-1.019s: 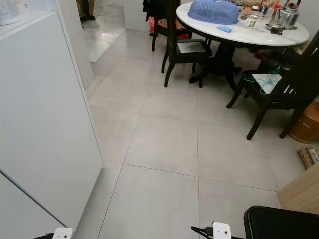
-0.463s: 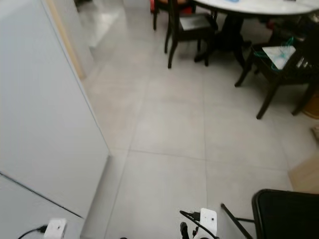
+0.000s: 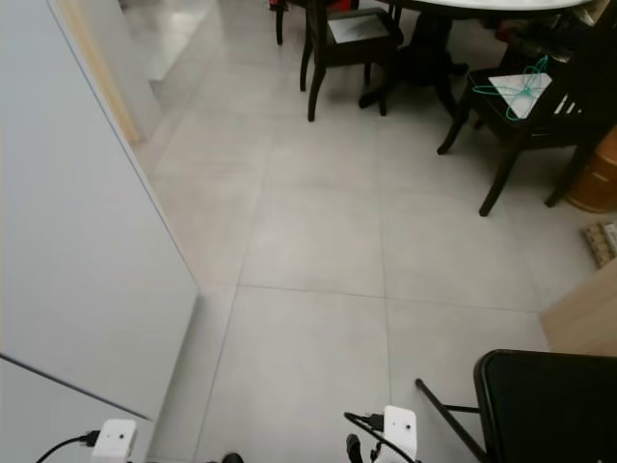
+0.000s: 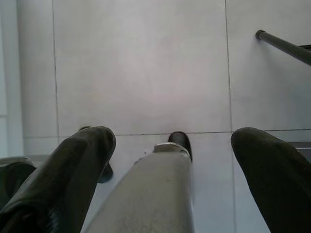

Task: Restocking fridge

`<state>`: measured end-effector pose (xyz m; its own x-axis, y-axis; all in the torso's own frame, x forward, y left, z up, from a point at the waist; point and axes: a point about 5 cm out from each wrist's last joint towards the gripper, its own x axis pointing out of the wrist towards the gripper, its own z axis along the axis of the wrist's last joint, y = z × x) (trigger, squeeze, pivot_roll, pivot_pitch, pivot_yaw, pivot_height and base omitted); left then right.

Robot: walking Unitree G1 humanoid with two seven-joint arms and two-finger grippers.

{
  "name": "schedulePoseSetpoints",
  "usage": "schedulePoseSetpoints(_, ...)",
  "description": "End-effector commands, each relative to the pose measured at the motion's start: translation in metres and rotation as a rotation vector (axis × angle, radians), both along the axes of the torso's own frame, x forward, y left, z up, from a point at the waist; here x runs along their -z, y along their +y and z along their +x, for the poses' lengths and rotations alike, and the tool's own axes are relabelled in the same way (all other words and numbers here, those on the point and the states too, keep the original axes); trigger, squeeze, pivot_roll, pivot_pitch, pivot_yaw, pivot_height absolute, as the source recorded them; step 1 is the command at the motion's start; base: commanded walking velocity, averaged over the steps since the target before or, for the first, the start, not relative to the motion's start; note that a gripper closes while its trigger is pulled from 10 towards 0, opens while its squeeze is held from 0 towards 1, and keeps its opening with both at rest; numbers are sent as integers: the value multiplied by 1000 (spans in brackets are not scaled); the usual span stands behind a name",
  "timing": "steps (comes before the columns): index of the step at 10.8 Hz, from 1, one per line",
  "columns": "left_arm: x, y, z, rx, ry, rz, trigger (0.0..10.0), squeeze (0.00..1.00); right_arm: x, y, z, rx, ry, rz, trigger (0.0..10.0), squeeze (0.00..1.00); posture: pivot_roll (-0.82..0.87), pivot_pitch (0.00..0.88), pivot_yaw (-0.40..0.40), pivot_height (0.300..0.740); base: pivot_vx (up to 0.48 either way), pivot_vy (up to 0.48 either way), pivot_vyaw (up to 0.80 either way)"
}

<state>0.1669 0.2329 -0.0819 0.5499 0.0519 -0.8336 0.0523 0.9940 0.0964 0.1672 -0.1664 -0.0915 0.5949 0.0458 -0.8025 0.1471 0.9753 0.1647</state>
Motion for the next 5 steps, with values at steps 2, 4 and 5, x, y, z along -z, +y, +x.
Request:
schedulePoseSetpoints(2,7,-7,-14,73,38,76,10000,0,-1,-2,1,-23,-4,-18,10000,0,-202,175,-12,740,0,0,800)
schedulePoseSetpoints(4,5,-17,-3,87,-19,94,10000,0,-2,-4,3,-39,-9,-20,10000,0,-202,170,-24,740,0,0,800)
schedulePoseSetpoints(5,2,-21,4,121,-54,106,10000,0,-2,-4,3,-44,-10,-25,10000,0,-200,169,-25,740,0,0,800)
